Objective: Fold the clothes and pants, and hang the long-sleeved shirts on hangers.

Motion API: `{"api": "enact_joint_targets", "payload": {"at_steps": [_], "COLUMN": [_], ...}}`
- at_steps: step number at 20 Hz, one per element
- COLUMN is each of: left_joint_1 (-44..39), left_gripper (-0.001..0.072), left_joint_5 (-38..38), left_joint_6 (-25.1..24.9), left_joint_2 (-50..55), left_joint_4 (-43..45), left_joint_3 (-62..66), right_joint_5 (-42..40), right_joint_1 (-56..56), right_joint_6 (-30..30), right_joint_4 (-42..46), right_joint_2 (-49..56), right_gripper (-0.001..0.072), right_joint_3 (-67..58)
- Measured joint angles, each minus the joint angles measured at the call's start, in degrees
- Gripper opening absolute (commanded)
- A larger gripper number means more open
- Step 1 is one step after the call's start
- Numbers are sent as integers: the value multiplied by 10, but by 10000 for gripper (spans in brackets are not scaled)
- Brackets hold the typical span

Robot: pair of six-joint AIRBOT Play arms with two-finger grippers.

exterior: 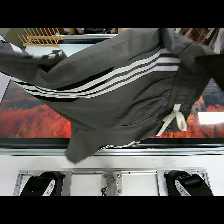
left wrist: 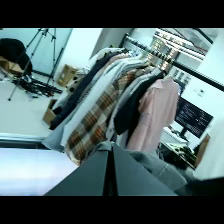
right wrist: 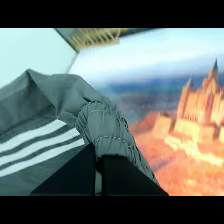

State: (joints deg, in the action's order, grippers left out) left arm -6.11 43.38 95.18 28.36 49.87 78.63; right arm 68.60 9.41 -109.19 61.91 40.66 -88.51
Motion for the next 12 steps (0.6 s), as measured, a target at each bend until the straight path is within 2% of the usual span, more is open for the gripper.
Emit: {"api": "enact_joint_targets", "payload": {"at_steps": [3, 6, 10, 12], "left_joint_1": [19, 27, 30, 26], "left_gripper": [6, 6, 6, 6], "left_joint_5": [-18, -38, -81, -77], "left_joint_6": [0, -28, -68, -83], "left_joint_2": [29, 108, 263, 339], "left_joint_4": [0, 0, -3, -3], "left_joint_3": [-23, -30, -14, 24], "right_joint_5": [23, 23, -45, -88], "right_joint_1": [0, 0, 0, 0], "right_joint_6": [-4, -6, -8, -1], "right_joint_4": [-2, 7, 25, 29], "right_joint_2": [27, 69, 141, 171], "right_gripper": [17, 18, 17, 18], "right_joint_3": [43, 90, 116, 121]}}
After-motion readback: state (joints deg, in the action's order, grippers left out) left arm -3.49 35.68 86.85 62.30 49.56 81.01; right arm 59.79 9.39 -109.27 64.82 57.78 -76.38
